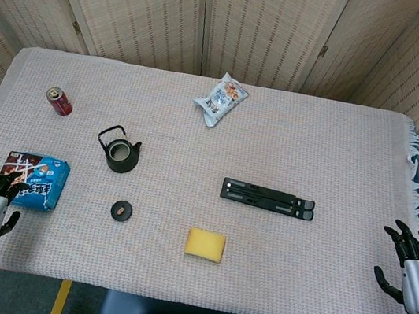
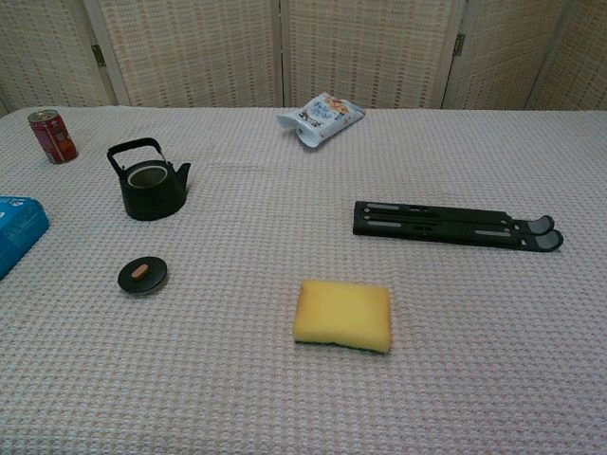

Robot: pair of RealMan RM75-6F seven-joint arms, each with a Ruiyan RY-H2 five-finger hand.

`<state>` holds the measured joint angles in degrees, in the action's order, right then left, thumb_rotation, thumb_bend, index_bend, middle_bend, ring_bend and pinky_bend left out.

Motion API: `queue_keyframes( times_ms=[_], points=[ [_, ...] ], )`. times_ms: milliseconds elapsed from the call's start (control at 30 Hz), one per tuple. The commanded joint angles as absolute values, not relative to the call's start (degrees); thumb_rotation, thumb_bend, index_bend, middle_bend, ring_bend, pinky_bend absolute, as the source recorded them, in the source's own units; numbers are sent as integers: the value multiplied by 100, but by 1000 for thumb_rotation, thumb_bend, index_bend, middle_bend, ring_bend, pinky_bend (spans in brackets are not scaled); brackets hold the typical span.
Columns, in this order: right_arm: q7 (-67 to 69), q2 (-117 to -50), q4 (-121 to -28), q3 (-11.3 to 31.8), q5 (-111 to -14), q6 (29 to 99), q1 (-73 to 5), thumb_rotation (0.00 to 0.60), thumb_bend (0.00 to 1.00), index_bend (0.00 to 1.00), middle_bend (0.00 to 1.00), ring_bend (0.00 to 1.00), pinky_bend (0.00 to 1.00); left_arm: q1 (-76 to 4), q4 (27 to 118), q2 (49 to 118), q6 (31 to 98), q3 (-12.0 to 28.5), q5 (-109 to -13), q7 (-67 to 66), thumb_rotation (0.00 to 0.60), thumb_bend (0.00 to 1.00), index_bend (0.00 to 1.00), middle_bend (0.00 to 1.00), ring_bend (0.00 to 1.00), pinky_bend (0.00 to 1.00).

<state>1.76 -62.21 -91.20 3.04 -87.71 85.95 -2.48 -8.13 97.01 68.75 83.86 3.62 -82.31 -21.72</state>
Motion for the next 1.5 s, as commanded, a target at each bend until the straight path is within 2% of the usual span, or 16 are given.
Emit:
queue_keyframes(
  times_ms=[33, 500, 767, 867, 1000, 1100, 1167, 1367, 1500],
  points=[
    [175, -6228, -9116, 305, -8768, 8597, -249, 600, 344, 155, 116, 208, 91, -816, 9705, 6872, 8384, 361, -8235, -2170, 600, 320, 283, 139, 169, 118],
    [211, -6225, -9091, 299, -8799, 8699, -216, 600, 344, 155, 116, 209, 91, -839, 9688, 6844, 8435, 359, -8369, -2098, 600, 320, 280, 139, 175, 119],
    [190, -6179, -9139, 312, -8842, 8734, -229, 600, 343, 155, 116, 210, 91, -1225, 9831, 6760, 8100, 358, -8863, -2009, 600, 322, 288, 144, 286, 145],
    [195, -6180, -9140, 308, -8850, 8743, -227, 600, 343, 155, 116, 211, 91, -1472, 9853, 6757, 7887, 382, -9106, -1984, 600, 321, 299, 174, 361, 216],
    [202, -6194, -9125, 298, -8839, 8728, -225, 600, 344, 155, 116, 211, 91, -1793, 9901, 6807, 7502, 381, -9289, -1921, 600, 322, 308, 204, 453, 400],
    [205, -6191, -9125, 298, -8842, 8735, -224, 600, 344, 155, 116, 211, 91, -2067, 9902, 6895, 7157, 378, -9397, -1850, 600, 321, 290, 214, 567, 574],
    [204, -6186, -9126, 299, -8850, 8743, -224, 600, 344, 155, 116, 211, 90, -2228, 9871, 6974, 6970, 384, -9451, -1811, 600, 320, 276, 214, 625, 629],
    [230, -6187, -9105, 298, -8820, 8713, -230, 600, 344, 155, 116, 211, 91, -2710, 9700, 7327, 6288, 439, -9285, -1826, 600, 297, 250, 210, 698, 682],
    [263, -6199, -9068, 297, -8798, 8705, -225, 600, 344, 155, 116, 210, 91, -2921, 9602, 7539, 5894, 500, -8921, -1979, 600, 274, 212, 170, 709, 700]
  ],
)
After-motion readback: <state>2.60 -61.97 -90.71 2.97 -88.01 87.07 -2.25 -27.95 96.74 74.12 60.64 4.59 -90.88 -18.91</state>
